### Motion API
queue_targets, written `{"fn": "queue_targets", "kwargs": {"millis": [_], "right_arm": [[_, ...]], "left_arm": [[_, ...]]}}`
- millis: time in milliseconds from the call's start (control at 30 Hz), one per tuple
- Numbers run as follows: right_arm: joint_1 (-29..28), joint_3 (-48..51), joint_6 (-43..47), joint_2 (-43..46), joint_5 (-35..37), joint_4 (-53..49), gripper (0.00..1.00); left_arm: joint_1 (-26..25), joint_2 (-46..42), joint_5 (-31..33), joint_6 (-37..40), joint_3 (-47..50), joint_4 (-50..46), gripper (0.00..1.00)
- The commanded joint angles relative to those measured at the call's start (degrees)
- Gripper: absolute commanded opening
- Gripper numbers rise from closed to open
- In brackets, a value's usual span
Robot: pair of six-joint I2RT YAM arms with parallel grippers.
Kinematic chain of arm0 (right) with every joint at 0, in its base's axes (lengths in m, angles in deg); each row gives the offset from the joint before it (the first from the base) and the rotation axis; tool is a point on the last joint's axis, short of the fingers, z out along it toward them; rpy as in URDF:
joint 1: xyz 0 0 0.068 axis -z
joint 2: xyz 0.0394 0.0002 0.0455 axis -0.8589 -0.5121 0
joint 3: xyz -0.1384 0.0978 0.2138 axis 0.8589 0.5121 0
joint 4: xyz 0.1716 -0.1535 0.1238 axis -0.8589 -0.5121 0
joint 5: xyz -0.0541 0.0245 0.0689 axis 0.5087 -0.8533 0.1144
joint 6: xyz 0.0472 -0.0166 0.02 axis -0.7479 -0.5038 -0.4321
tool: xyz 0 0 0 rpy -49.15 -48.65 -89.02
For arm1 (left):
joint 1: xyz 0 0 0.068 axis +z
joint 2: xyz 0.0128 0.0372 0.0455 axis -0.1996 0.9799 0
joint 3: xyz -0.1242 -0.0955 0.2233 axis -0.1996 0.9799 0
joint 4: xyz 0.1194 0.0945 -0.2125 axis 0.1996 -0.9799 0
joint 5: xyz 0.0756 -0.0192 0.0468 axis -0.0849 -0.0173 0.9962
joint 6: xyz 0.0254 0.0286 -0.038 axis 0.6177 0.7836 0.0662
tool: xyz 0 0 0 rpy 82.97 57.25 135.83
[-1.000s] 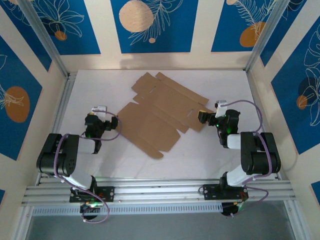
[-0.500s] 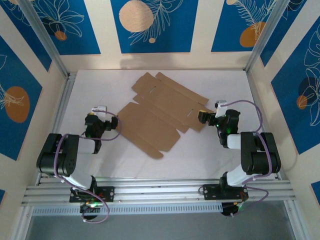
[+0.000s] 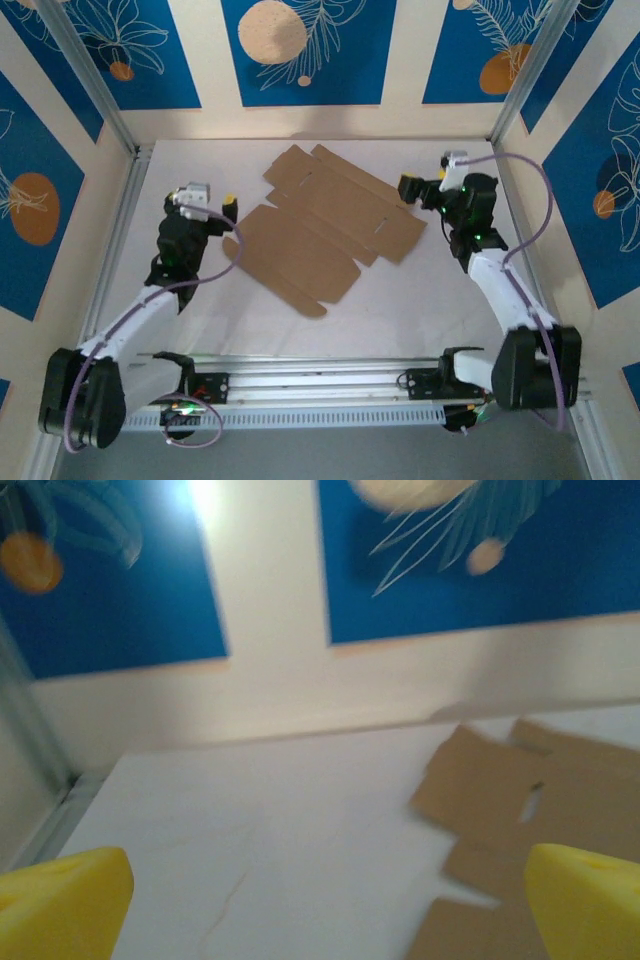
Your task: Fold the paper box
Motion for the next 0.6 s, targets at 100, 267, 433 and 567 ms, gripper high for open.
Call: {"fn": "queue_targets", "kwargs": {"millis": [100, 267, 433, 567], "right_arm": [[-15.9, -16.8, -3.3, 10.3, 5.3, -25.4, 0.99], [-19.1, -33.1, -15.5, 11.7, 0.2, -49.4, 0.99], [-16.2, -30.0, -21.4, 11.8, -7.4, -52.5, 1.0], [-21.8, -23.5, -21.4, 9.4, -1.6, -52.5, 0.99]], "left_arm": [[-14.2, -4.3, -0.6, -1.8, -18.2, -30.7, 1.0], [-20.5, -5.7, 14.3, -19.5, -31.0, -60.1, 1.0], [-18.1, -11.0, 12.9, -29.0, -26.1, -63.7, 1.0], [-17.4, -7.6, 2.5, -39.1, -23.4, -68.6, 1.0]]}}
